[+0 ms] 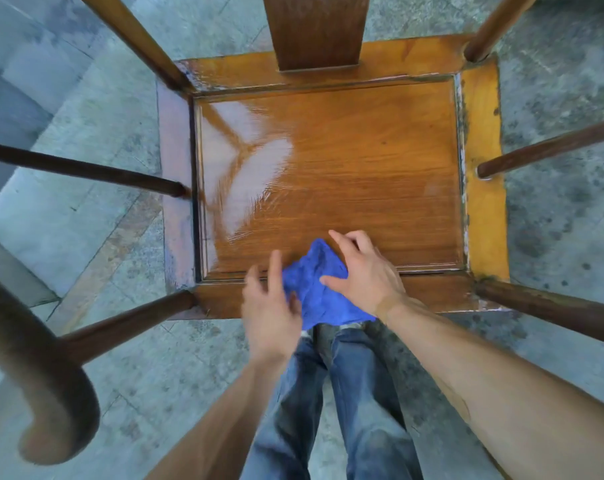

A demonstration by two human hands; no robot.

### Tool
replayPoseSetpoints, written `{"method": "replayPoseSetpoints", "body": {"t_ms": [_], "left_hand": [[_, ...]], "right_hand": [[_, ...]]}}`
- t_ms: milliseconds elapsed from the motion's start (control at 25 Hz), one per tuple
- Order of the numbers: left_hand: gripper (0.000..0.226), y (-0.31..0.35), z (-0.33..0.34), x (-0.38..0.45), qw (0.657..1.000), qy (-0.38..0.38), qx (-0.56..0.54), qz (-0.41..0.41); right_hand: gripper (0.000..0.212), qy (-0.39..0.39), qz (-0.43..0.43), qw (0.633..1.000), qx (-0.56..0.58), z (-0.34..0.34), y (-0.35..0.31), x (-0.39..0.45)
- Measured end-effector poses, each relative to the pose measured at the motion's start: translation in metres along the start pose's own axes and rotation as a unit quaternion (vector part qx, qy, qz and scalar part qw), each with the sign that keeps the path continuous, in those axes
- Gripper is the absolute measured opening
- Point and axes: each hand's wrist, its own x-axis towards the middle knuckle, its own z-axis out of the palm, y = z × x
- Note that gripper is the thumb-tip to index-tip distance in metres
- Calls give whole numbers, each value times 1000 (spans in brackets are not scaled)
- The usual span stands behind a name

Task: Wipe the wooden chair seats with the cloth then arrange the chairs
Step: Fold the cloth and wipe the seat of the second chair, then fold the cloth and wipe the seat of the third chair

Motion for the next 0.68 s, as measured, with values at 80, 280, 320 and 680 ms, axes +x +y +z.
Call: {"method": "replayPoseSetpoints", "body": {"t_ms": [80,280,320,680], "left_hand": [[64,-19,-12,10,995,-44,52,-78],[17,-7,-19,17,987,-80,-101,-96],[8,-6,-20,17,976,-88,-167,-105],[33,36,-131,-18,880,-66,-471,11]], "right_hand": [[90,-21,0,1000,-19,8,-11,4],[45,14,88,995,36,22,-26,9],[38,21,99,994,47,21,-24,7],[31,106,46,941,319,-60,-48,-87]]}}
